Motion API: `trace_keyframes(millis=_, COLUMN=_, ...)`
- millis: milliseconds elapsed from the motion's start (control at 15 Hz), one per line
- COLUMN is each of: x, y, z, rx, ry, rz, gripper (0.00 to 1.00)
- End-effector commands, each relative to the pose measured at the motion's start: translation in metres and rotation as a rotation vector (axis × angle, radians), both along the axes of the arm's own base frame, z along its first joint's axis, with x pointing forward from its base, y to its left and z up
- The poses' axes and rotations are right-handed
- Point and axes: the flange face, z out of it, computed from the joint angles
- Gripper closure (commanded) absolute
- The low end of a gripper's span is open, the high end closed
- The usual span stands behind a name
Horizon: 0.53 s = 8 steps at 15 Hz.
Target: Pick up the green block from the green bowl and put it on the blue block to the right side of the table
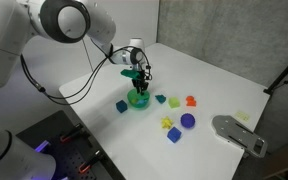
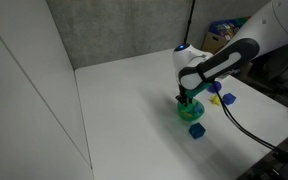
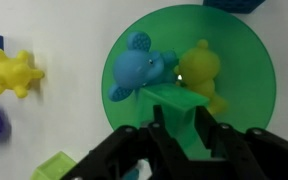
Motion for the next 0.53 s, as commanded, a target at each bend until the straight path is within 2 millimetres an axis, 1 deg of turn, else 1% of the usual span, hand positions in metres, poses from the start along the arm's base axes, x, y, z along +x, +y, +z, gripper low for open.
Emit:
trace_keyframes(millis=0, x=0.007, y=0.003, z=0.006, rx=-0.029, ry=-0.005, rz=0.003, gripper=0.92)
trace_keyframes(millis=67, x=0.007, y=0.004, z=0.009, rx=-0.032, ry=-0.005, rz=0.007, gripper=0.97)
trace_keyframes(millis=200, x=0.006, y=0.004, z=0.015, rx=-0.028, ry=-0.002, rz=0.007, gripper=1.0)
trace_keyframes(millis=333, x=0.004, y=0.003, z=0.021, rx=-0.023, ry=0.007, rz=0.009, gripper=0.97)
trace_keyframes(millis=467, x=0.002, y=0.001, z=0.031, rx=-0.015, ry=0.02, rz=0.005, gripper=0.97)
